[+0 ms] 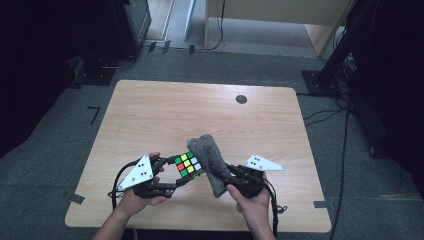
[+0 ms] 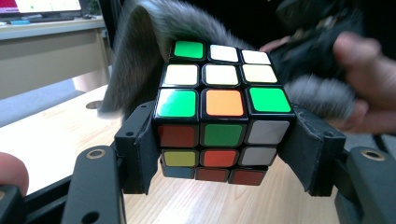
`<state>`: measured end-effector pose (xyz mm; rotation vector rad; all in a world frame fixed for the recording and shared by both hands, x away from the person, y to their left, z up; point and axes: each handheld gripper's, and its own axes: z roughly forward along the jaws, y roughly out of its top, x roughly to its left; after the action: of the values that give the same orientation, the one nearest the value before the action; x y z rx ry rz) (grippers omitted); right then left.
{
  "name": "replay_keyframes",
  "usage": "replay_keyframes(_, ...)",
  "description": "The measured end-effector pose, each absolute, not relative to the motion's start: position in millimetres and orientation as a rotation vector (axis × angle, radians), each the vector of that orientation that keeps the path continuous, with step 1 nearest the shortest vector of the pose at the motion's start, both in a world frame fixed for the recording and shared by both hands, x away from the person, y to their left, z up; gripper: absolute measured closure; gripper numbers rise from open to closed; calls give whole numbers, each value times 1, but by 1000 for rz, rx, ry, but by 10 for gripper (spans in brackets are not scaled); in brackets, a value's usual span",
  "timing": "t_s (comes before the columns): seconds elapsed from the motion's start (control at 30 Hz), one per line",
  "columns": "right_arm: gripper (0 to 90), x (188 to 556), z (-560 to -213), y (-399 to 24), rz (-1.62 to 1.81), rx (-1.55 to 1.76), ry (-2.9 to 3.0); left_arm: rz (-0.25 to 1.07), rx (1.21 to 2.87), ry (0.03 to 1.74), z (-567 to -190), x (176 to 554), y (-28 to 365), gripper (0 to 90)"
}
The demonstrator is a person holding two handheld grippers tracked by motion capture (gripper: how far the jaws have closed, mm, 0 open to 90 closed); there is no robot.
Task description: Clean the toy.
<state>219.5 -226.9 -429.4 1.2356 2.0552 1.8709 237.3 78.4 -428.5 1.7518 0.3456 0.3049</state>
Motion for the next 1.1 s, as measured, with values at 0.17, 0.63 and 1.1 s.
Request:
replay_keyframes(0.17,689,213,-420,-225,1926,1161,2022,290,1756,331,-429,236,76,345)
replay_keyframes(0.63,685,213,-421,-225,1931,1171,2009,240,1715,373,-429,241,81,345)
replay_keyframes(1.1,677,222,-438,-222,1848,1267,2104,200,1666,395,-427,244,86,344)
